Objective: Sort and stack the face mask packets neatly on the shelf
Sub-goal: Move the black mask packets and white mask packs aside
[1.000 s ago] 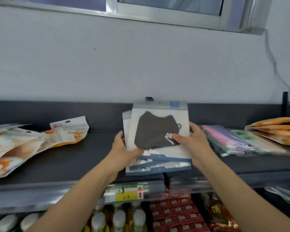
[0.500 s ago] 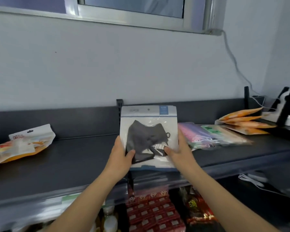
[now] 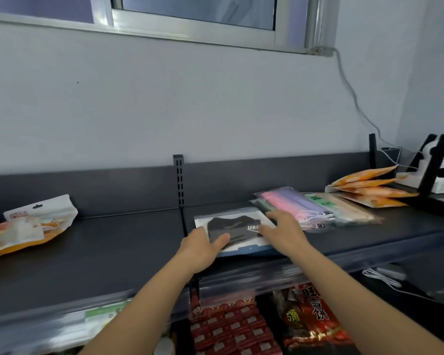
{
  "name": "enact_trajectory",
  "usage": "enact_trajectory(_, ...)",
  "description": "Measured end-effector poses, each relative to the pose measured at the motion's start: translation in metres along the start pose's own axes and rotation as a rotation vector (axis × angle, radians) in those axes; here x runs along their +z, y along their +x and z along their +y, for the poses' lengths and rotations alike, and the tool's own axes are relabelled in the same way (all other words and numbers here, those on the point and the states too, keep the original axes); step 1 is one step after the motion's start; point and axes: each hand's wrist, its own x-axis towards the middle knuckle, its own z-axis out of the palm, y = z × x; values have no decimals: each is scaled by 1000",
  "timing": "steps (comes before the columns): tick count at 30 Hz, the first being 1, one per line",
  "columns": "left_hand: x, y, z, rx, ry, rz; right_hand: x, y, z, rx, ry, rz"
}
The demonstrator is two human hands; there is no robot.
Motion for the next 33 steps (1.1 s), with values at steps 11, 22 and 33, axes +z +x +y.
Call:
enact_trajectory(11,-1,-11,-5,143,163,7,7,-15,-28,-312,-389,-355)
enact_trajectory(22,-129,-79,-75,172,411,466,71,-39,-140,-642,-320,-418)
enact_trajectory(33,-300,-162,-217,-110,609,642,195,-90,-289,-756,-175,-659)
